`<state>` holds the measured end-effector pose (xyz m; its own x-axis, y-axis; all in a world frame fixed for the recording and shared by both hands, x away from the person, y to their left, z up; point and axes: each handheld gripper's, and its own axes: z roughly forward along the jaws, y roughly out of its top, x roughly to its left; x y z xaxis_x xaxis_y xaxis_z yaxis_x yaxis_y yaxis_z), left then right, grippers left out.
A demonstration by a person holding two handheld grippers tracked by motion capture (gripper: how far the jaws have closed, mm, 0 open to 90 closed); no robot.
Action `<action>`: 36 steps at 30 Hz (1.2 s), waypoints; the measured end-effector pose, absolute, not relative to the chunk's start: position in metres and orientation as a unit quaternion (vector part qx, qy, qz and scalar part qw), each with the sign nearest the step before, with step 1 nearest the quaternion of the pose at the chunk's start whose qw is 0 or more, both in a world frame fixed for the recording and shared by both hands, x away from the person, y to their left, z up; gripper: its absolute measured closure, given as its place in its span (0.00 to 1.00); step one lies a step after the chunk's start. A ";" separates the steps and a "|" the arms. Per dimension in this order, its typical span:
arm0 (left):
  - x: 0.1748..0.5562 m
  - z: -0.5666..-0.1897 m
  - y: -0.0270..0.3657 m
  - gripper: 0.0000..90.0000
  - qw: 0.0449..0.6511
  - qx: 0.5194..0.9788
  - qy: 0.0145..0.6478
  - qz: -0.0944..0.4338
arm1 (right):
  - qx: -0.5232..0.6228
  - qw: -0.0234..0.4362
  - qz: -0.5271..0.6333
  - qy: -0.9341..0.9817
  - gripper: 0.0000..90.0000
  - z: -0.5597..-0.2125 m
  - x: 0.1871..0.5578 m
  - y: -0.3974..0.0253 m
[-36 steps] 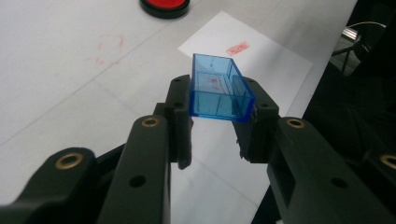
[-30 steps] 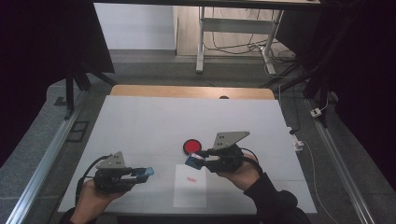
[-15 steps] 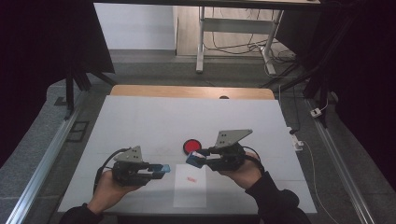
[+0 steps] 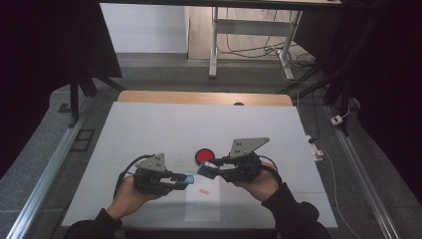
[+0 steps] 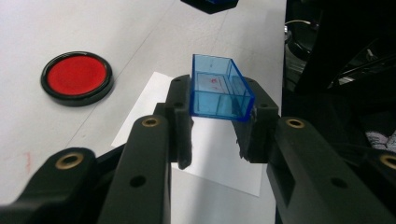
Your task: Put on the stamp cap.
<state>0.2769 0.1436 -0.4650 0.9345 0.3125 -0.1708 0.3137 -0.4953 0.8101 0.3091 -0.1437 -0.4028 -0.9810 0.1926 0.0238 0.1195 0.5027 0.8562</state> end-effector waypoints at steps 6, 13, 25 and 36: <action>0.283 -0.467 0.136 0.76 0.476 0.864 0.163 -0.018 | 0.078 0.029 0.500 0.862 0.78 -0.402 0.308 -0.142; 0.287 -0.470 0.125 0.76 0.478 0.866 0.141 -0.028 | 0.054 0.019 0.501 0.864 0.78 -0.404 0.306 -0.139; 0.292 -0.470 0.116 0.76 0.493 0.861 0.118 -0.043 | 0.035 0.004 0.498 0.866 0.78 -0.405 0.302 -0.135; 0.292 -0.470 0.116 0.77 0.501 0.858 0.107 -0.047 | 0.027 -0.001 0.505 0.863 0.78 -0.405 0.302 -0.136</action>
<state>0.2921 0.1158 -0.4703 0.9729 0.1364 -0.1866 0.2296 -0.4756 0.8492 0.3022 -0.1357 -0.4046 -0.9986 0.0450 0.0294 0.0476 0.4886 0.8712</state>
